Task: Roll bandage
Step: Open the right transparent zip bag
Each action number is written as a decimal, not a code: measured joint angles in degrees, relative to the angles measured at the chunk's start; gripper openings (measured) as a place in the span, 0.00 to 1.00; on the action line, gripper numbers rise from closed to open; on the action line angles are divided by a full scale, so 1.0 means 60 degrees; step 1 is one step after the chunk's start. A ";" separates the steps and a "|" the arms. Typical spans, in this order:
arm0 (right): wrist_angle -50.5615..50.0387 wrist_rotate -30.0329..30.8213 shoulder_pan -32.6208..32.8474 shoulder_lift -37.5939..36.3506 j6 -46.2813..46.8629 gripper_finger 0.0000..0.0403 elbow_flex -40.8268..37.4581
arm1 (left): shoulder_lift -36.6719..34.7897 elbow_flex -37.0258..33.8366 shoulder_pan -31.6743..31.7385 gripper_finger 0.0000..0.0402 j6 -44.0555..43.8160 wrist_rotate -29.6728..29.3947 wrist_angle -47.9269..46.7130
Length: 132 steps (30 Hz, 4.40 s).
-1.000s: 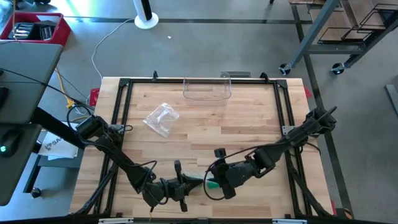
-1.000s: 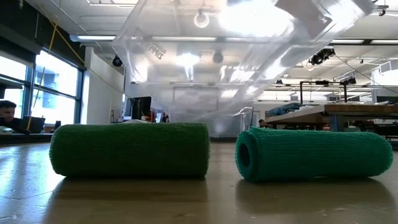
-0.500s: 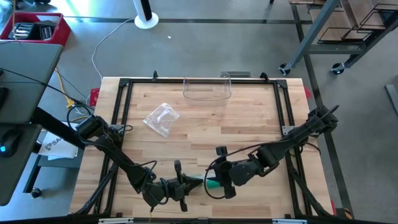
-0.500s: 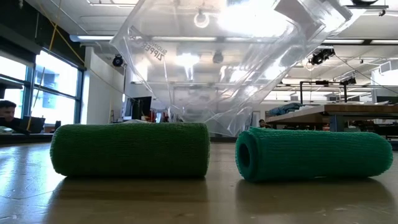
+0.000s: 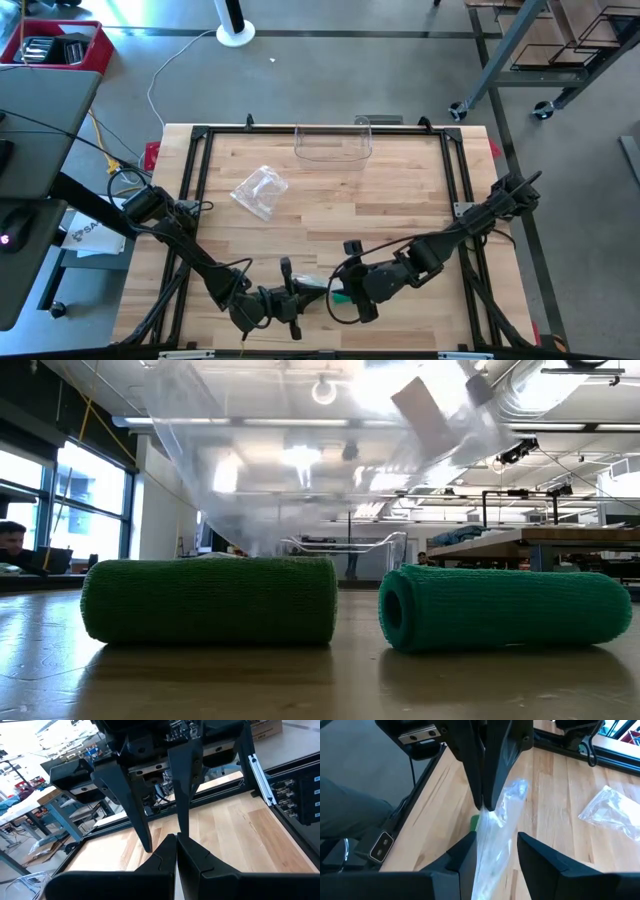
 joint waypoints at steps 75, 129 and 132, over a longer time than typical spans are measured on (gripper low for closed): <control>-0.4406 0.0943 0.1207 -0.0311 0.2154 0.00 -0.0012 | 0.0006 -0.0001 0.0038 0.05 -0.0034 -0.0388 -0.0243; -0.5636 0.3747 0.2159 0.1603 0.4092 0.00 0.0004 | 0.0601 -0.0005 0.1707 0.47 -0.1596 0.0624 -0.1574; -0.5566 0.3738 0.2222 0.1603 0.4098 0.00 0.0004 | 0.0601 -0.0005 0.1690 0.47 -0.1611 0.1178 -0.1481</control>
